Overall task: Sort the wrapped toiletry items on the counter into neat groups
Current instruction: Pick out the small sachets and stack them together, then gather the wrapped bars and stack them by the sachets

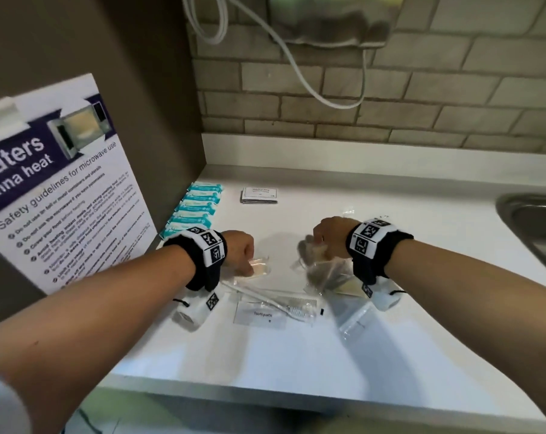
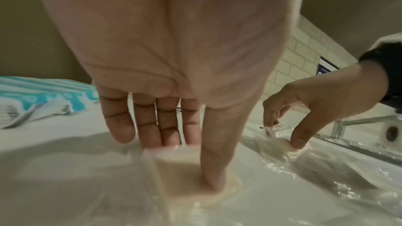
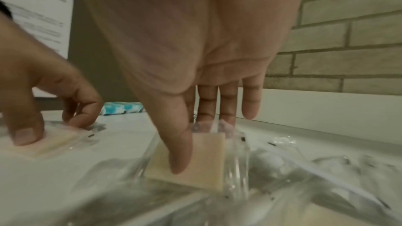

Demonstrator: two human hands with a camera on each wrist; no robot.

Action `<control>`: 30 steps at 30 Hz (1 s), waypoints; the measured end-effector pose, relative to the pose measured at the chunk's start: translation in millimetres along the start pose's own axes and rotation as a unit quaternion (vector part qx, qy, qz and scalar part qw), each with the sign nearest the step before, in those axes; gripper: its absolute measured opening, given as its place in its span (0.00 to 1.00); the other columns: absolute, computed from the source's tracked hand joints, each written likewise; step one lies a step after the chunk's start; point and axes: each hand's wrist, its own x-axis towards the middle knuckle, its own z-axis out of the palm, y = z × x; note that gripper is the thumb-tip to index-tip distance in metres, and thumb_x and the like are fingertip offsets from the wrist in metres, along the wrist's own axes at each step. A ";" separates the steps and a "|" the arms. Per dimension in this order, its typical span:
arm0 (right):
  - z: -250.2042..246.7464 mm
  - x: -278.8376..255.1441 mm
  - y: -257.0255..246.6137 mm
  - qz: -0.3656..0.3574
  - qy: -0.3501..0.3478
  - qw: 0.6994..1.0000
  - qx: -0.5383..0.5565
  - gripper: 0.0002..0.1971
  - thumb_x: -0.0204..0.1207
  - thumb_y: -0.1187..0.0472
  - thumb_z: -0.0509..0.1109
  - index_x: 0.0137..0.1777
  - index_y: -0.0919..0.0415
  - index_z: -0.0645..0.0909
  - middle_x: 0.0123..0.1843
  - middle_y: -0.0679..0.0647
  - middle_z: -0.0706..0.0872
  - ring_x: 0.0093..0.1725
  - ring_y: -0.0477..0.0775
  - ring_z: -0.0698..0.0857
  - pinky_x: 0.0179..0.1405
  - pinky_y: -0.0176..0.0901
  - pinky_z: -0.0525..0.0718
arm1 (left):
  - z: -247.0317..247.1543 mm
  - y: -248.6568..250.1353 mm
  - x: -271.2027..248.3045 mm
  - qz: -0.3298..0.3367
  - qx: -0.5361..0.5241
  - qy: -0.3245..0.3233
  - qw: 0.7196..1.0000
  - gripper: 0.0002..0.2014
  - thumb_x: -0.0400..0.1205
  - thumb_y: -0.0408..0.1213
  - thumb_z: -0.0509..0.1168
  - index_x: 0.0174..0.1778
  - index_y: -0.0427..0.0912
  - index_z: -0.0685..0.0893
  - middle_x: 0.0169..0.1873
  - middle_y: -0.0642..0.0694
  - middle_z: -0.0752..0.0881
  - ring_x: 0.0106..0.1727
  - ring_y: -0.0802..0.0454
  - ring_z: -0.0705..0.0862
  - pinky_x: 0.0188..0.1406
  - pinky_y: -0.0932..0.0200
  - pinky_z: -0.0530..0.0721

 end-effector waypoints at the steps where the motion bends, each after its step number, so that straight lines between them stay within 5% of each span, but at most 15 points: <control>1: -0.1 -1.5 3.7 0.007 0.012 1.000 0.019 0.17 0.75 0.61 0.72 0.64 0.60 0.82 0.62 0.55 0.85 0.60 0.58 0.84 0.50 0.44 0.80 | 1.4 -0.1 1.1 0.005 -0.019 0.019 1.000 0.10 0.74 0.42 0.71 0.47 0.46 0.79 0.43 0.50 0.81 0.43 0.49 0.78 0.37 0.60 0.72; 4: -5.8 -12.0 18.4 0.021 0.047 0.992 0.113 0.12 0.73 0.63 0.74 0.56 0.57 0.83 0.53 0.51 0.83 0.52 0.55 0.81 0.48 0.44 0.78 | -2.9 4.0 4.3 0.033 -0.090 0.070 0.993 0.10 0.77 0.40 0.69 0.45 0.47 0.74 0.43 0.48 0.80 0.43 0.48 0.76 0.35 0.59 0.70; 9: -12.5 -34.6 64.1 0.051 0.108 0.979 0.163 0.11 0.75 0.64 0.69 0.38 0.54 0.70 0.48 0.52 0.78 0.48 0.57 0.76 0.46 0.44 0.74 | -21.6 42.9 4.8 0.115 -0.170 0.136 0.969 0.14 0.81 0.37 0.67 0.61 0.40 0.76 0.55 0.42 0.82 0.51 0.46 0.80 0.41 0.60 0.72; 12: -11.2 -47.5 92.6 0.110 0.106 0.970 0.188 0.06 0.77 0.62 0.67 0.48 0.56 0.71 0.52 0.56 0.80 0.50 0.58 0.78 0.47 0.44 0.74 | -27.2 75.8 7.0 0.174 -0.178 0.122 0.961 0.17 0.81 0.38 0.68 0.65 0.42 0.77 0.60 0.44 0.82 0.59 0.48 0.81 0.53 0.61 0.75; 17: 4.4 -62.3 113.8 0.120 0.019 0.981 0.150 0.16 0.79 0.57 0.64 0.65 0.59 0.76 0.64 0.55 0.82 0.53 0.55 0.79 0.49 0.42 0.75 | -5.7 129.2 7.9 0.239 -0.089 -0.019 0.967 0.17 0.79 0.38 0.67 0.65 0.44 0.82 0.56 0.49 0.84 0.53 0.52 0.81 0.52 0.60 0.77; 23: 23.9 -58.2 96.4 0.015 -0.072 0.993 0.087 0.21 0.82 0.49 0.61 0.69 0.60 0.77 0.69 0.55 0.81 0.66 0.57 0.79 0.65 0.45 0.73 | 15.8 147.8 15.6 0.173 -0.018 -0.069 0.982 0.24 0.78 0.39 0.64 0.72 0.45 0.78 0.68 0.47 0.82 0.66 0.48 0.81 0.66 0.55 0.79; 27: 28.6 -38.4 93.0 -0.022 -0.057 0.995 0.077 0.20 0.80 0.52 0.65 0.70 0.60 0.77 0.63 0.58 0.81 0.54 0.51 0.74 0.48 0.40 0.75 | 12.5 145.0 14.4 0.130 -0.010 -0.057 0.990 0.27 0.78 0.40 0.65 0.75 0.43 0.74 0.69 0.46 0.80 0.68 0.45 0.79 0.68 0.53 0.78; 30: 26.4 -26.0 90.5 -0.036 -0.057 0.997 0.039 0.15 0.75 0.51 0.70 0.57 0.57 0.81 0.63 0.58 0.85 0.52 0.56 0.79 0.53 0.47 0.80 | 19.4 146.1 11.3 0.111 -0.029 -0.055 0.992 0.21 0.76 0.41 0.66 0.66 0.43 0.79 0.59 0.45 0.85 0.59 0.43 0.83 0.59 0.52 0.81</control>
